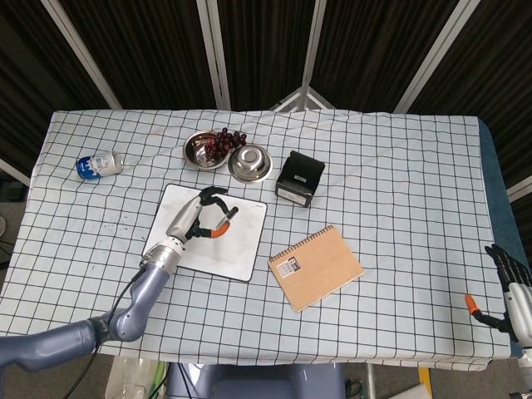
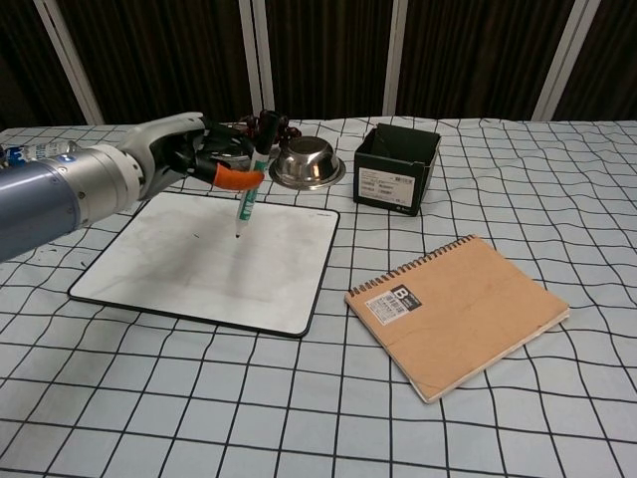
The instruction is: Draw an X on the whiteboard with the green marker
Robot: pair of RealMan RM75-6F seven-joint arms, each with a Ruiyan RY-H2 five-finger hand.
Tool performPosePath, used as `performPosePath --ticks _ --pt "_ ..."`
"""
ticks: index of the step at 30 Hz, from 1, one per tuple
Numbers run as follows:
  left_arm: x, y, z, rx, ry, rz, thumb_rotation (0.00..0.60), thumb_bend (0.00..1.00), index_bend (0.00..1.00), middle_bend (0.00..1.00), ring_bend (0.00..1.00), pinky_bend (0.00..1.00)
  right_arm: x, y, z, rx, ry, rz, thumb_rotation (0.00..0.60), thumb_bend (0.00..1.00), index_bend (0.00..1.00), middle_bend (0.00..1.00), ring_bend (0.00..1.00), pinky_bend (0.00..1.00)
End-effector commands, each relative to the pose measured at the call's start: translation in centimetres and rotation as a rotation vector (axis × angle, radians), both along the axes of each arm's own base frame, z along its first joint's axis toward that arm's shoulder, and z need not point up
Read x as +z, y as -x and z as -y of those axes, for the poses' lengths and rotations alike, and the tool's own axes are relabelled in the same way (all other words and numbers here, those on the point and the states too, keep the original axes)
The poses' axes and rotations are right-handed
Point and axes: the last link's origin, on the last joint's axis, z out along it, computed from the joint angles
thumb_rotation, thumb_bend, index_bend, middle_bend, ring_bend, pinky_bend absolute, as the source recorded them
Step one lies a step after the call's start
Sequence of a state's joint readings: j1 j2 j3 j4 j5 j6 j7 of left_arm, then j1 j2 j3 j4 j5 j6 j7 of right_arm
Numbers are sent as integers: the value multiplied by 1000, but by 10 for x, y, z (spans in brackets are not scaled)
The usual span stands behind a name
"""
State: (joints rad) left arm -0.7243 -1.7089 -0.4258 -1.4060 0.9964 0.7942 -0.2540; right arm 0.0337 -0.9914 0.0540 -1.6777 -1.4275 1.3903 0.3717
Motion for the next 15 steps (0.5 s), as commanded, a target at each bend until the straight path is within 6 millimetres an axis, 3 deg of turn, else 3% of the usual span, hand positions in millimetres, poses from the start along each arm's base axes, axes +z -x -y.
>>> performPosePath --ticks 1,15 --pt "-12 -6 2 -6 29 46 600 527 676 164 0 17 0 0 0 -3 -1 0 600 352 0 0 0 0" --pt "-24 -5 2 -33 54 56 600 527 680 175 0 25 0 1 -1 -9 -5 3 600 352 0 0 0 0"
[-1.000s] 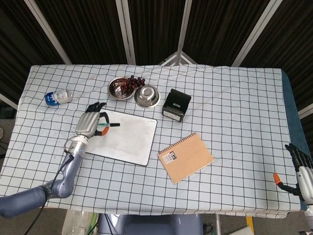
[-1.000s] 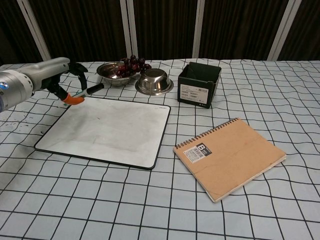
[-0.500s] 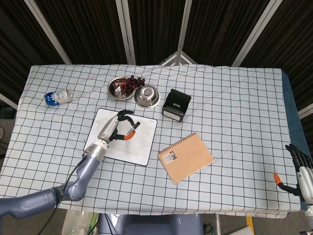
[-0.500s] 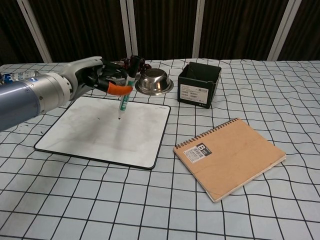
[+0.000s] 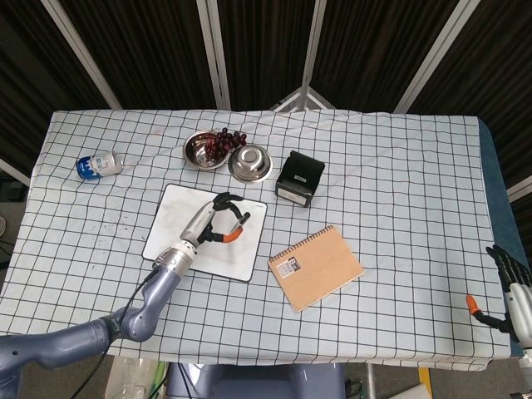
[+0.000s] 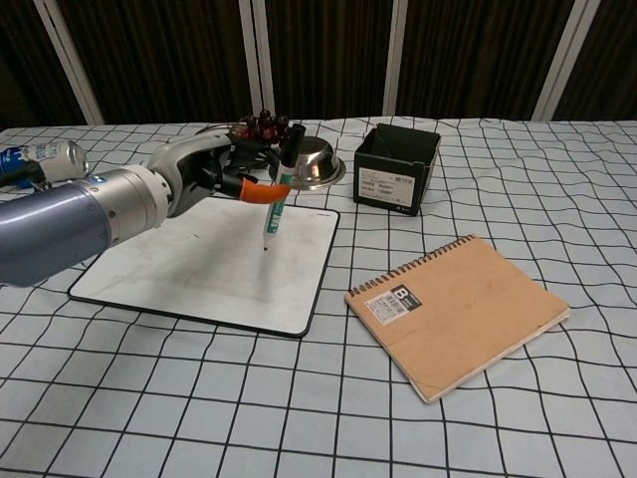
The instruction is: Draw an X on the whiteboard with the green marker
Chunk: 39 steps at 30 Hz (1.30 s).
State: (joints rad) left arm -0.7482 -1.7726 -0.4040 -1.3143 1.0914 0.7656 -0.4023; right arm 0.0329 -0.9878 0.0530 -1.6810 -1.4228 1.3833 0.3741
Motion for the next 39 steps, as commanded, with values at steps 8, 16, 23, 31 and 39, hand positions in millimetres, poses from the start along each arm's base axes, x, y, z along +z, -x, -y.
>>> performPosePath --ticks 8,16,23,31,39 --pt "-9 0 0 -22 15 -22 600 527 680 176 0 25 1 1 0 -4 -1 -1 600 352 0 0 0 0" --pt "-13 7 -5 -32 10 -56 600 528 680 178 0 25 1 2 -1 -9 -4 1 600 352 0 0 0 0" --pt "-11 22 -15 -36 -15 -118 600 531 681 182 0 25 0 3 -1 -17 -13 0 600 352 0 0 0 0" --pt "10 54 -38 1 -96 -193 600 532 681 185 0 25 -1 3 1 -24 -12 -1 600 352 0 0 0 0" --pt "42 75 -58 52 -189 -195 600 532 681 185 0 25 -2 2 2 -19 -12 -7 600 351 0 0 0 0"
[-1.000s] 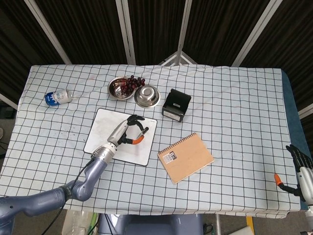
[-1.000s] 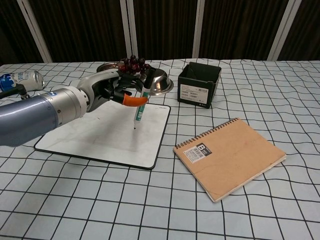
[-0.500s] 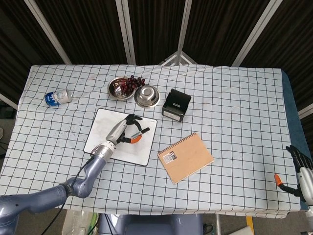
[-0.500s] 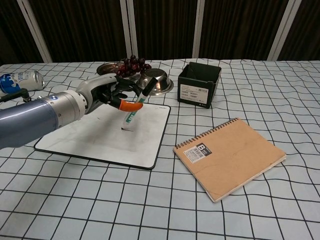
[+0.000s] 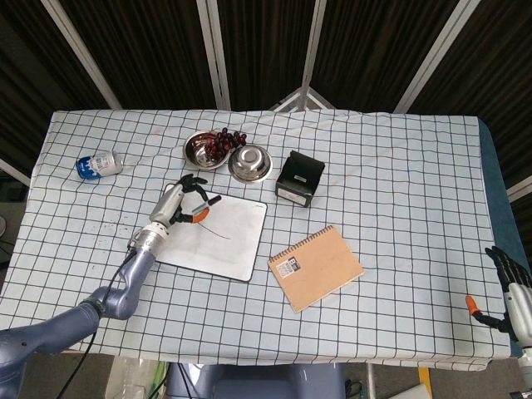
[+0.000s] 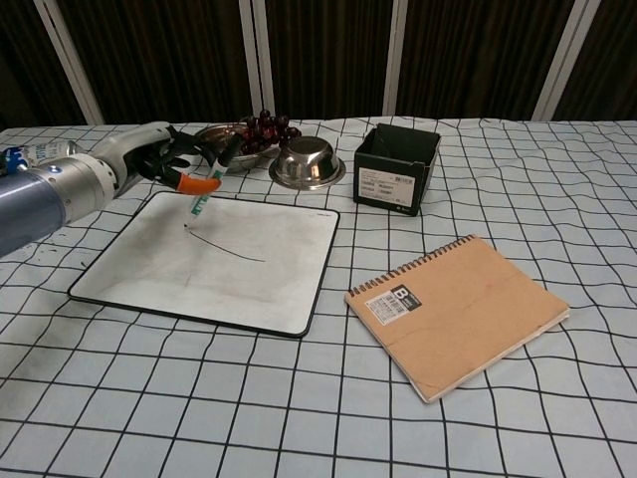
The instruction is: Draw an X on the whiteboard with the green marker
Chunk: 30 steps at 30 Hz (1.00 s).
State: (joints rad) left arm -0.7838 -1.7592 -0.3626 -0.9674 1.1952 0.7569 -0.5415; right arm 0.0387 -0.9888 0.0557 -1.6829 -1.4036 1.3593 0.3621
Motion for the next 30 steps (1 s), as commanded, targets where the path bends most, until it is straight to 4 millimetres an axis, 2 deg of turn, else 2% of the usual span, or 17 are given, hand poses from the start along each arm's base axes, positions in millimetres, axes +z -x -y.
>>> performPosePath --ticks 1,5,10,20,30 --pt "16 3 -8 5 -46 15 600 532 681 185 0 25 -1 -1 0 2 1 -2 600 351 0 0 0 0" --pt "31 -1 -15 9 -90 58 600 531 681 185 0 25 -3 -3 0 8 -4 3 600 352 0 0 0 0" --pt "32 -11 -13 17 -66 118 600 532 681 185 0 25 -5 -4 1 6 -15 12 600 352 0 0 0 0" --pt "1 -34 6 16 17 159 600 532 681 185 0 25 -4 -4 0 7 -18 22 600 352 0 0 0 0" --pt "-24 -53 13 24 59 183 600 531 681 186 0 25 -2 -2 -1 -5 -17 32 600 352 0 0 0 0"
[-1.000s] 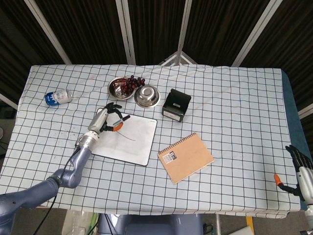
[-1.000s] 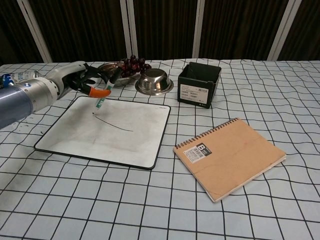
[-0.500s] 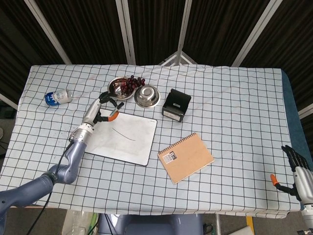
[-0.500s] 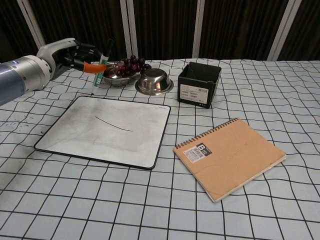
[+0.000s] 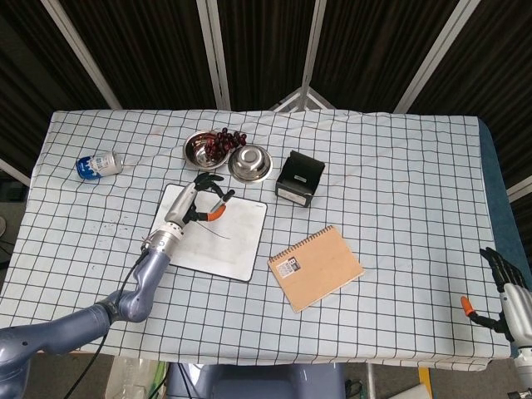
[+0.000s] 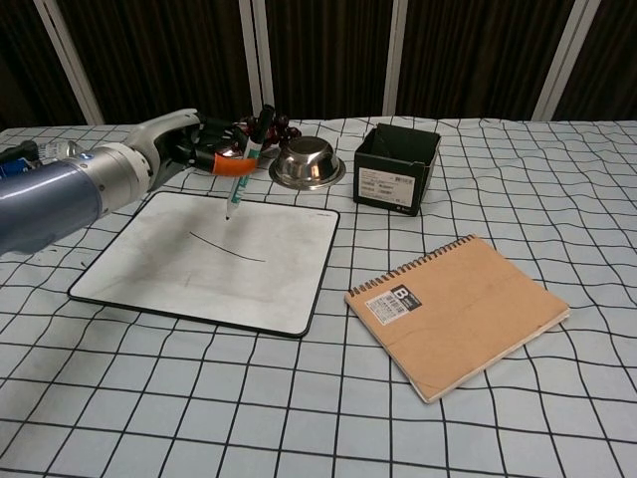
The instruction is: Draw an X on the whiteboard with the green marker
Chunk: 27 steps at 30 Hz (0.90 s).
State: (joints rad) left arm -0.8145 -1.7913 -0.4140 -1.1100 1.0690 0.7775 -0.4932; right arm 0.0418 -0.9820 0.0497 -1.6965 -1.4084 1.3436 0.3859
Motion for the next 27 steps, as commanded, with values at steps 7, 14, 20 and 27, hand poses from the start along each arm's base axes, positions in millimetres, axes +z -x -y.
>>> performPosePath --ticks 7,14,20,27 --pt "-20 -16 5 -6 37 16 600 531 681 186 0 25 1 0 0 -2 2 4 600 351 0 0 0 0" --pt "-28 -23 6 -11 48 18 600 531 681 186 0 25 1 1 0 -3 1 6 600 352 0 0 0 0" --pt "-31 -18 7 2 56 5 600 531 681 186 0 25 1 1 0 -3 1 6 600 353 0 0 0 0" --pt "-30 -8 9 14 59 -13 600 532 681 186 0 25 2 0 0 -1 1 4 600 352 0 0 0 0"
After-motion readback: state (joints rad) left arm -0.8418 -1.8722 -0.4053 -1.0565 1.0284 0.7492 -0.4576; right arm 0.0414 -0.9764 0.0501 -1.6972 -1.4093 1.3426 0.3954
